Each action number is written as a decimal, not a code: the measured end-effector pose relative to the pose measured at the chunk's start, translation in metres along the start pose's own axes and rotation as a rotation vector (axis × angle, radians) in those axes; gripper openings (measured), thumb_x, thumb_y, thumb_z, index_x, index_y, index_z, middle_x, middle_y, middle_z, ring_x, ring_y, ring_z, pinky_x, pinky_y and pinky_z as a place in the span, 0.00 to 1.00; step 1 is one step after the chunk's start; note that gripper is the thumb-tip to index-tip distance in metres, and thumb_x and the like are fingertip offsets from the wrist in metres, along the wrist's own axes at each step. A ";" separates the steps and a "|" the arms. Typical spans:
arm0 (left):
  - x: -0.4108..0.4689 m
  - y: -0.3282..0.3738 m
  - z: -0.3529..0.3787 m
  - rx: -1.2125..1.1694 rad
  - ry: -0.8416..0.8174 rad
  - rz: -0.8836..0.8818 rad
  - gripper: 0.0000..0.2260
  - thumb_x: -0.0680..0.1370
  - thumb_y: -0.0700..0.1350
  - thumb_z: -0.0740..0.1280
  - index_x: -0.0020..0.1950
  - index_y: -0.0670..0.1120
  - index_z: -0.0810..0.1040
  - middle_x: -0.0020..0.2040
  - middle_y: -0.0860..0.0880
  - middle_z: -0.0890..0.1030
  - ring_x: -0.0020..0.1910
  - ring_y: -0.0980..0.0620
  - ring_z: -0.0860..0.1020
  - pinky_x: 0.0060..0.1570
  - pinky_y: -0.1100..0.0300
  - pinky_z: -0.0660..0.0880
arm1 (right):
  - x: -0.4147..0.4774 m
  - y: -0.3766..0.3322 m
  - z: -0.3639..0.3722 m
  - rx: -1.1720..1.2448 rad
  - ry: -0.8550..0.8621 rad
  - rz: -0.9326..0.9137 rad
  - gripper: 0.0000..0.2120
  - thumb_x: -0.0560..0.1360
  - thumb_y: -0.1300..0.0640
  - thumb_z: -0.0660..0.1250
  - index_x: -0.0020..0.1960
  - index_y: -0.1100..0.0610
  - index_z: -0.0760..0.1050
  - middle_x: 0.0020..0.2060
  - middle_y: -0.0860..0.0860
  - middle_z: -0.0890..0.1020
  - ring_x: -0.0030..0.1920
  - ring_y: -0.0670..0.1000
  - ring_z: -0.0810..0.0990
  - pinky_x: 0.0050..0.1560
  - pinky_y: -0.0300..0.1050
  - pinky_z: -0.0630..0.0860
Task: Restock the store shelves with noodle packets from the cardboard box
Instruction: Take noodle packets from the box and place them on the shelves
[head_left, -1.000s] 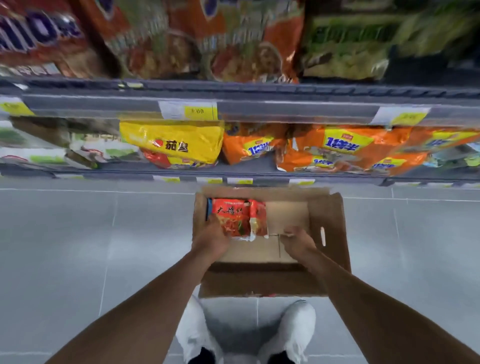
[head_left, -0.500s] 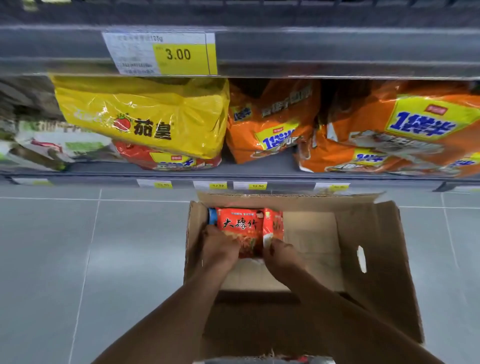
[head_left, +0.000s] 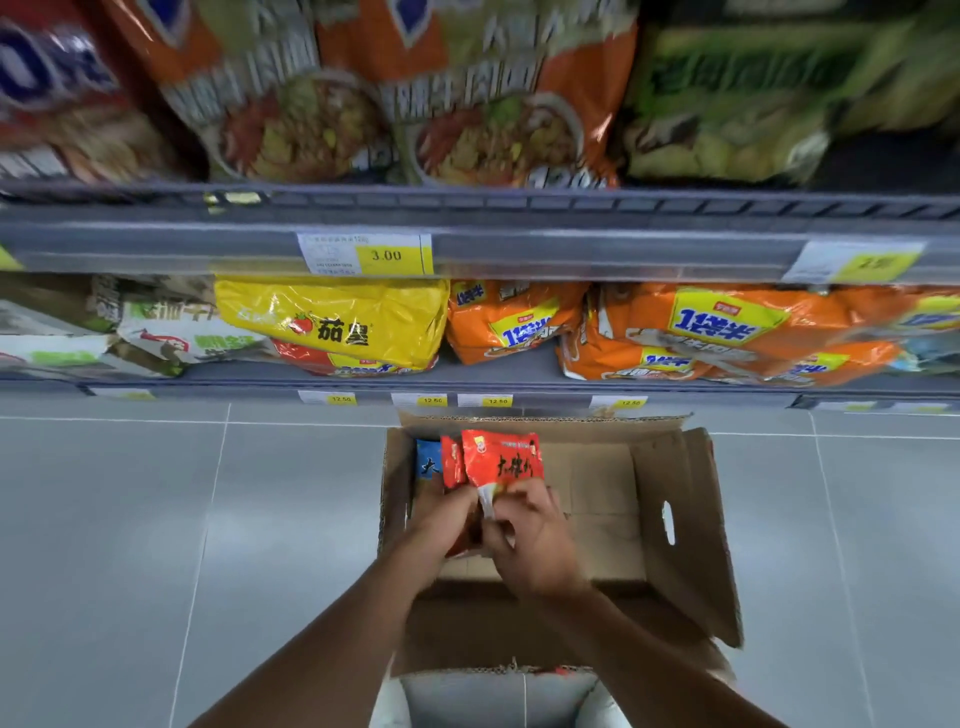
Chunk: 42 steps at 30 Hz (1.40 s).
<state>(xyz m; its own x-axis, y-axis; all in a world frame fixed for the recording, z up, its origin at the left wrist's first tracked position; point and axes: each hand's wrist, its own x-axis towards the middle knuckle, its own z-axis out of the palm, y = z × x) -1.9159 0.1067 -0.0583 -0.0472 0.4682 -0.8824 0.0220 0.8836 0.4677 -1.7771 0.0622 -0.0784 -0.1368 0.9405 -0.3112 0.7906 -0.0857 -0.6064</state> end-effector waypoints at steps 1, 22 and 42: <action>-0.016 0.007 -0.002 -0.036 -0.043 -0.005 0.08 0.77 0.44 0.70 0.54 0.51 0.84 0.49 0.44 0.87 0.46 0.46 0.86 0.39 0.56 0.80 | -0.005 -0.011 -0.014 0.010 0.019 -0.013 0.14 0.75 0.43 0.59 0.45 0.50 0.79 0.56 0.49 0.74 0.57 0.53 0.73 0.55 0.50 0.76; -0.415 0.199 -0.091 -0.232 -0.339 0.135 0.23 0.78 0.48 0.73 0.71 0.42 0.74 0.65 0.36 0.80 0.62 0.33 0.79 0.58 0.32 0.76 | -0.142 -0.280 -0.365 0.329 0.155 0.201 0.15 0.76 0.55 0.71 0.60 0.42 0.74 0.56 0.45 0.80 0.50 0.39 0.81 0.55 0.42 0.80; -0.624 0.326 -0.134 -0.271 -0.470 0.469 0.69 0.59 0.56 0.86 0.82 0.52 0.36 0.83 0.50 0.52 0.81 0.45 0.56 0.73 0.37 0.63 | -0.257 -0.443 -0.576 0.682 0.054 0.212 0.31 0.61 0.33 0.77 0.53 0.54 0.84 0.41 0.62 0.84 0.27 0.51 0.74 0.29 0.43 0.69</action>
<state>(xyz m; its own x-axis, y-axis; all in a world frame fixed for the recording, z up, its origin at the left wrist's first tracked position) -2.0132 0.1022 0.6517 0.3434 0.8040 -0.4855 -0.3171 0.5858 0.7459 -1.7486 0.0481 0.6918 0.0221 0.8941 -0.4472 0.2449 -0.4386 -0.8647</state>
